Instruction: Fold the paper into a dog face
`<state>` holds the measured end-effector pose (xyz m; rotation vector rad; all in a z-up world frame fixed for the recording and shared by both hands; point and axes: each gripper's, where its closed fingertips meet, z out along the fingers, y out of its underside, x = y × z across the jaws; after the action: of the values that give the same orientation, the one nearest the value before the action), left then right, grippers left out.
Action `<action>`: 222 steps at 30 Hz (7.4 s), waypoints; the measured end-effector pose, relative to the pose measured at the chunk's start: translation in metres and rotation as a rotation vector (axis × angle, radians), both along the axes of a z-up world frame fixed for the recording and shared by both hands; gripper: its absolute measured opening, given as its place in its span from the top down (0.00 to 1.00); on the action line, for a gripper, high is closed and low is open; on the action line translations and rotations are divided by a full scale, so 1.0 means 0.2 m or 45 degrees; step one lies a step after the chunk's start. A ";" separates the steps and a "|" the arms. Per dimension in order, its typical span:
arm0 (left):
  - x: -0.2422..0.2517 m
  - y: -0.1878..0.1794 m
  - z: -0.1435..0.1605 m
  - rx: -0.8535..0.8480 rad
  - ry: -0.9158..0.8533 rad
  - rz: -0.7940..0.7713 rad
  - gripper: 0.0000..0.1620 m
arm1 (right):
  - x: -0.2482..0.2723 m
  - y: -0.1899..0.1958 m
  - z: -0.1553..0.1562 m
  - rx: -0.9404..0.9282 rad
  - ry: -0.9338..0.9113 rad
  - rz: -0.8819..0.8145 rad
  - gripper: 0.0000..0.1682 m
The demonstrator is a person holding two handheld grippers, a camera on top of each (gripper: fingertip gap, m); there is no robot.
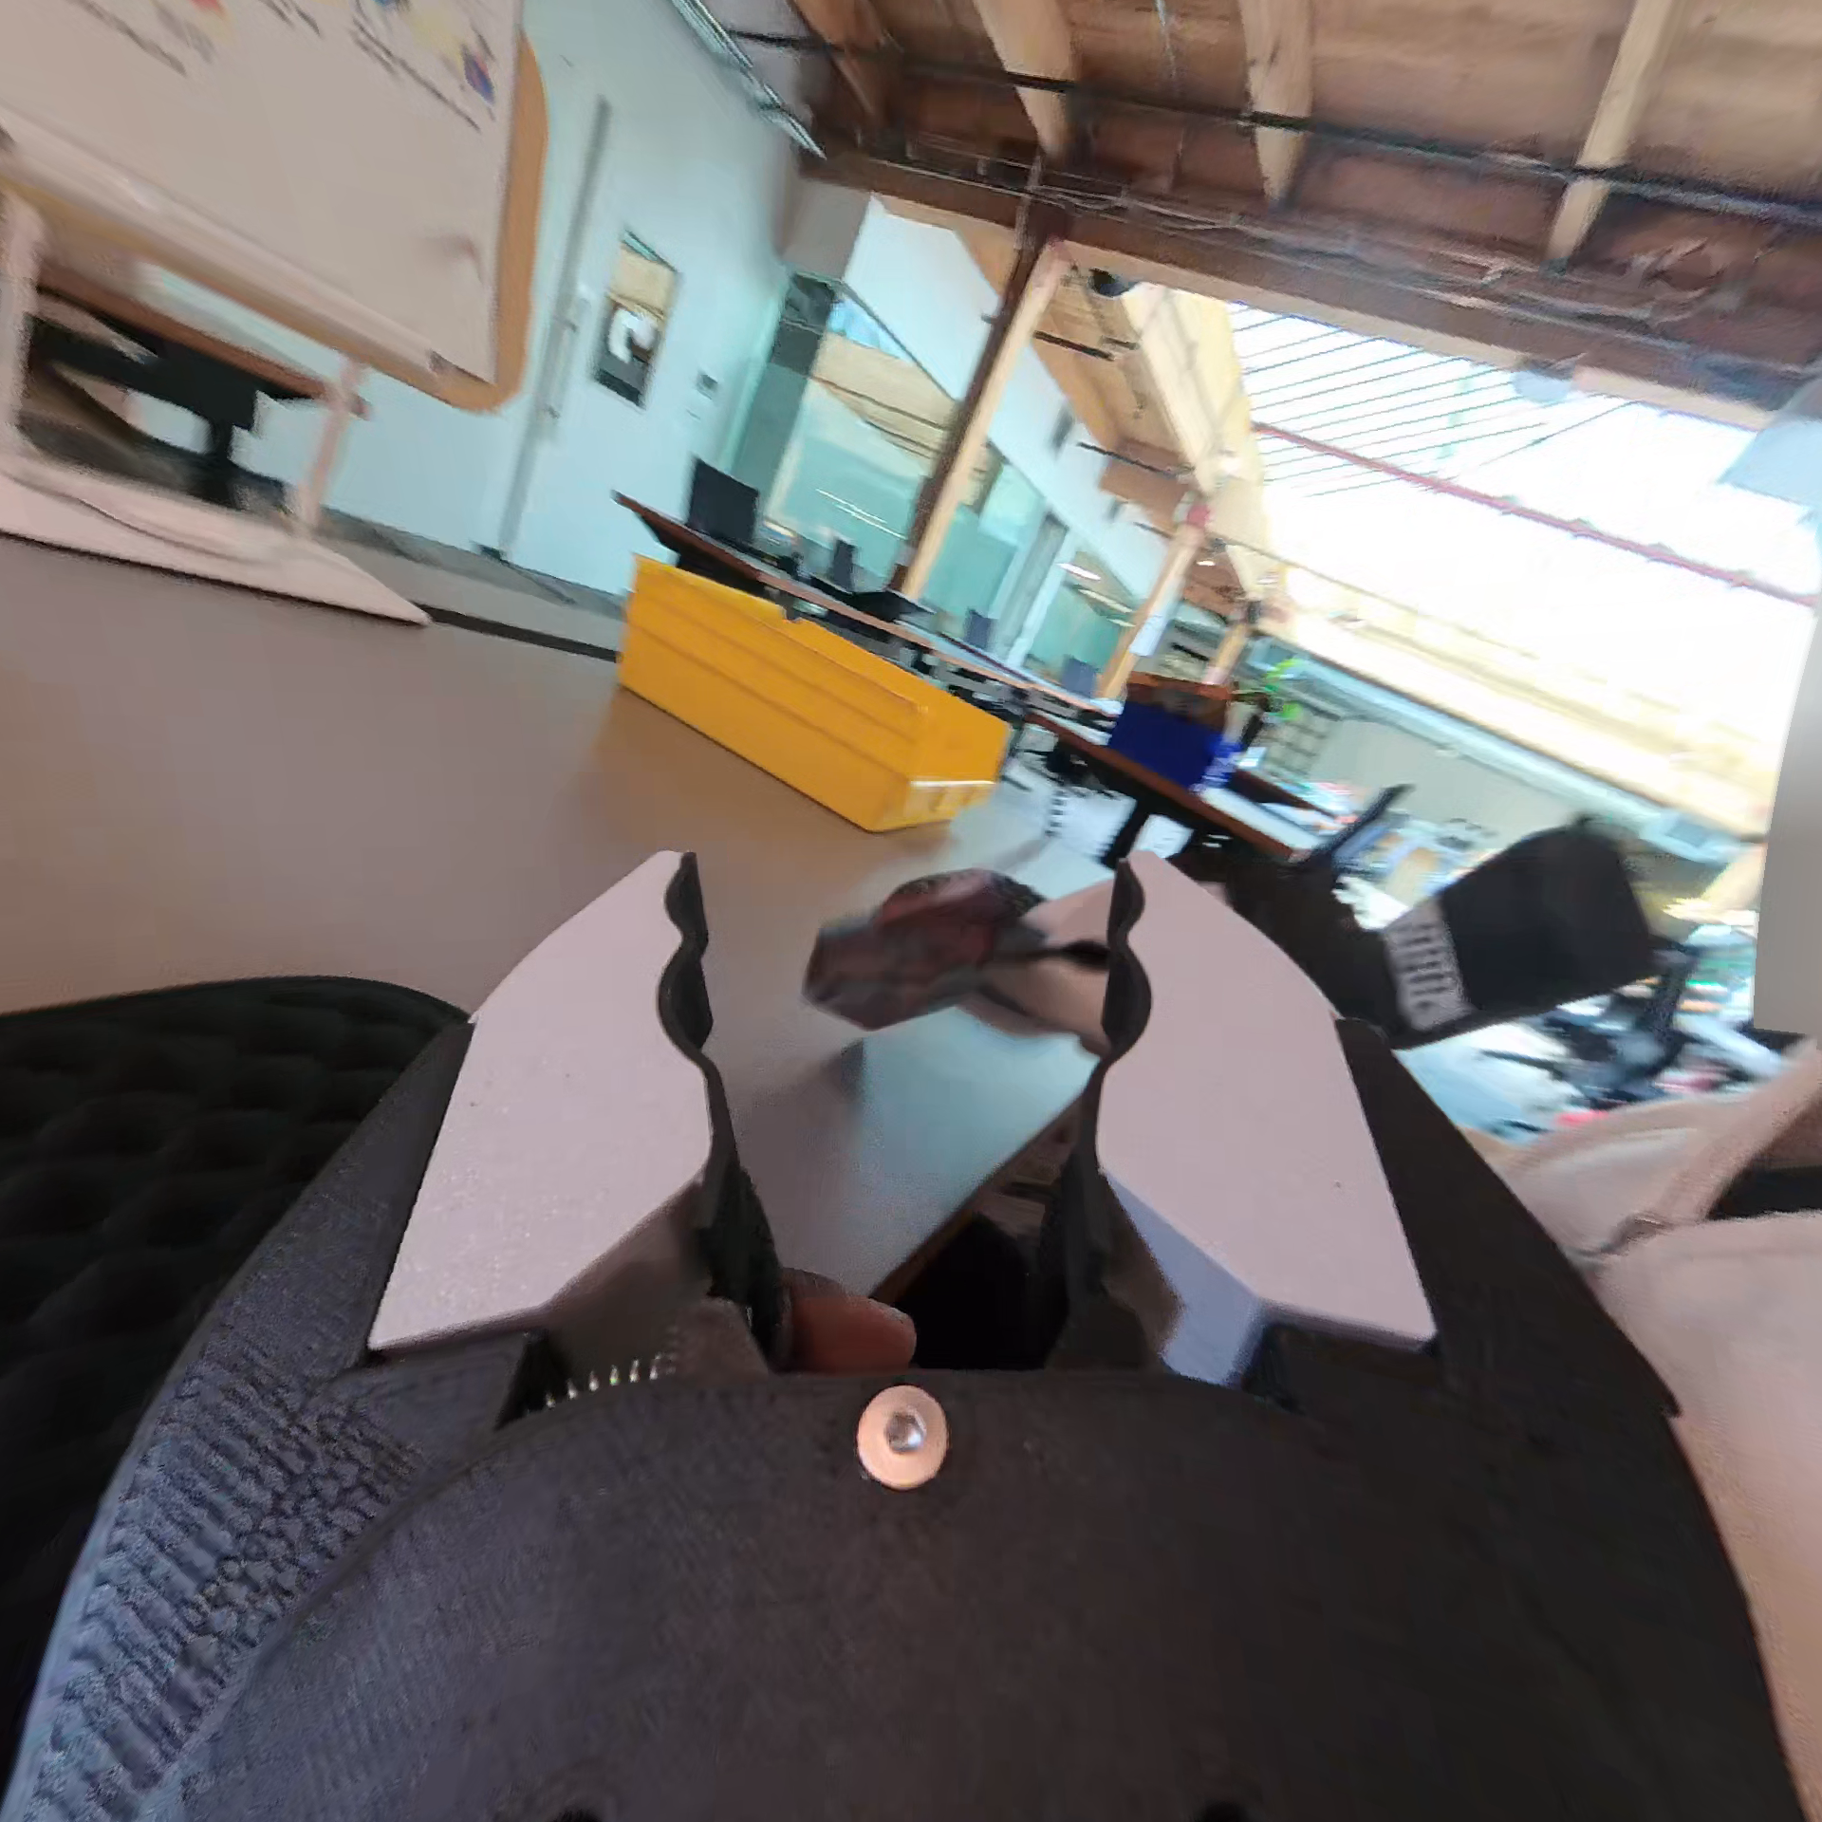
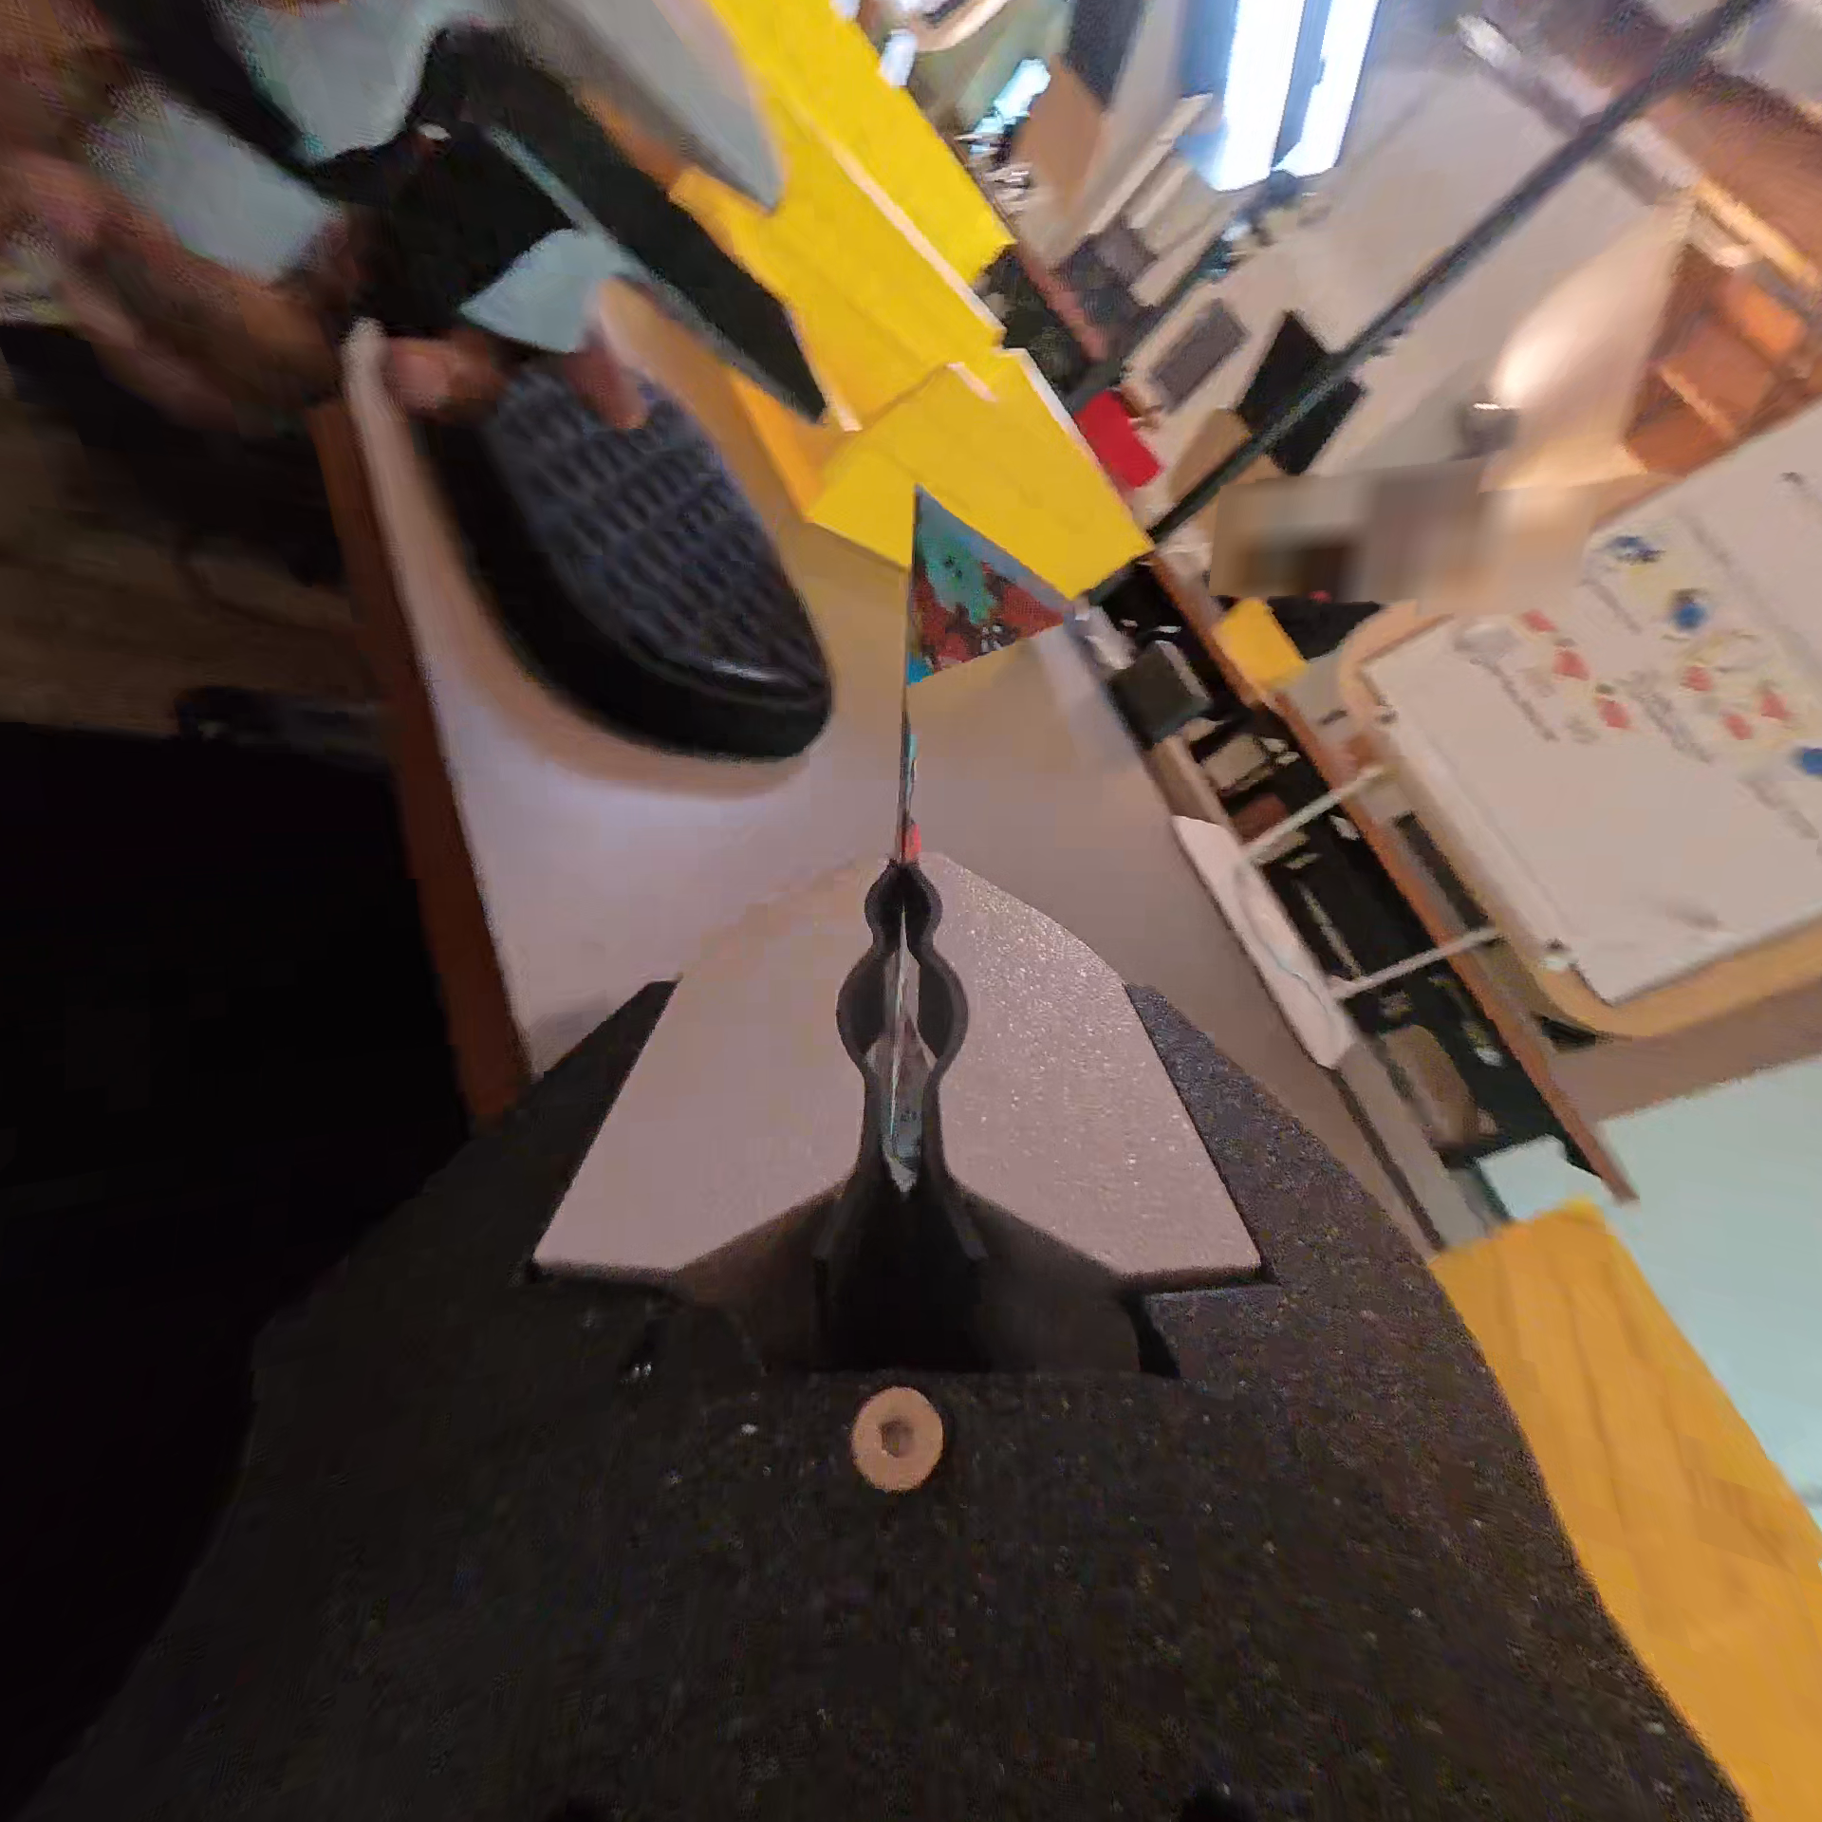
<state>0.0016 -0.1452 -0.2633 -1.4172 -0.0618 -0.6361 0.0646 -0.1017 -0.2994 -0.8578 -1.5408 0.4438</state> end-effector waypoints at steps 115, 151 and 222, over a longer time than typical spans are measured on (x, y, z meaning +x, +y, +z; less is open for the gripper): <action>-0.88 0.63 0.08 -0.282 0.670 0.857 0.47 | 0.66 1.61 0.06 -0.825 0.109 -0.947 0.49; -0.84 0.68 -0.11 -0.605 0.933 0.824 0.95 | 0.05 1.26 -0.07 -0.501 -0.076 -0.827 0.94; -0.61 0.85 -0.05 -0.779 0.872 0.630 0.11 | 0.07 1.32 -0.02 -0.734 -0.262 -1.015 0.12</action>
<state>-0.1201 0.0254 -0.2723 -2.0485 -0.0627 0.3299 0.0790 0.1621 -0.3031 -1.9106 -1.1190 0.2031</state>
